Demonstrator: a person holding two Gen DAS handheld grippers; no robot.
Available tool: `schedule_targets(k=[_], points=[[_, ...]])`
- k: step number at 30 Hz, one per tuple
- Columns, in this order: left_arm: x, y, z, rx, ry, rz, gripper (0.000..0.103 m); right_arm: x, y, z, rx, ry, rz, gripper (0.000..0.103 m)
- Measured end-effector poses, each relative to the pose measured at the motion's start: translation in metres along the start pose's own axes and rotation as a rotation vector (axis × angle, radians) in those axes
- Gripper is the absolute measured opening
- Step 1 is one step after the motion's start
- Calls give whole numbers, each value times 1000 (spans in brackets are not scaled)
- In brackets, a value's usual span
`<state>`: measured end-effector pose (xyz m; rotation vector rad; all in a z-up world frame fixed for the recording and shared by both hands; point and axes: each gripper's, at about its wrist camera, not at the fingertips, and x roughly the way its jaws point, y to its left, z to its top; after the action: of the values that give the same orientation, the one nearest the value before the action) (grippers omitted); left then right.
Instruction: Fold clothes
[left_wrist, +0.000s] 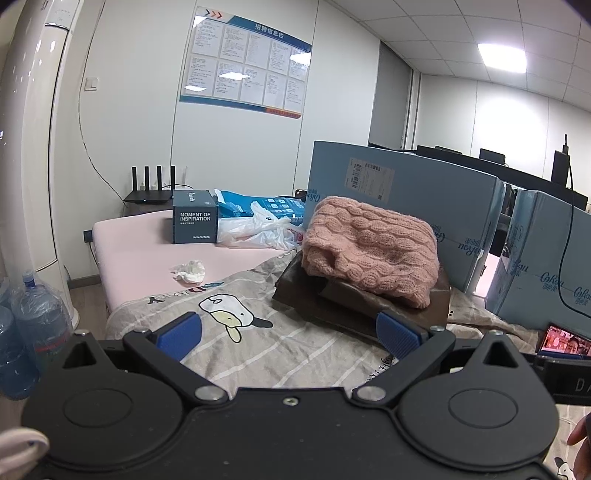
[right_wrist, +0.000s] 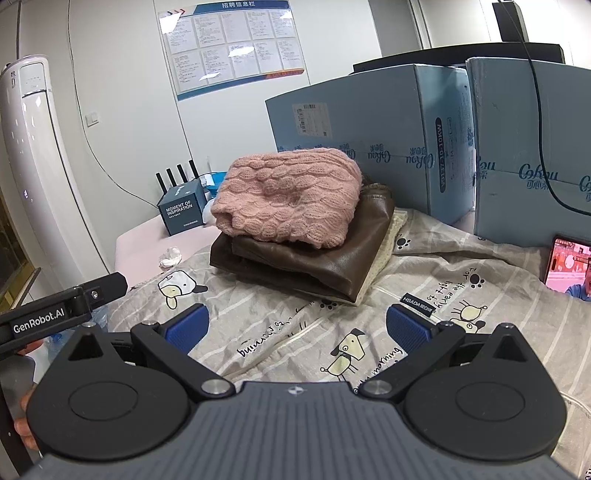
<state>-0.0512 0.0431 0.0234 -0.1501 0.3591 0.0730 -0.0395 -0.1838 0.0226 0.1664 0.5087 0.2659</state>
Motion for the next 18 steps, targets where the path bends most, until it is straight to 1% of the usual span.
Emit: schedule_targets(k=[18], points=[[1, -1, -3, -1, 7, -3, 103, 2, 1, -2, -13, 0, -3, 103]])
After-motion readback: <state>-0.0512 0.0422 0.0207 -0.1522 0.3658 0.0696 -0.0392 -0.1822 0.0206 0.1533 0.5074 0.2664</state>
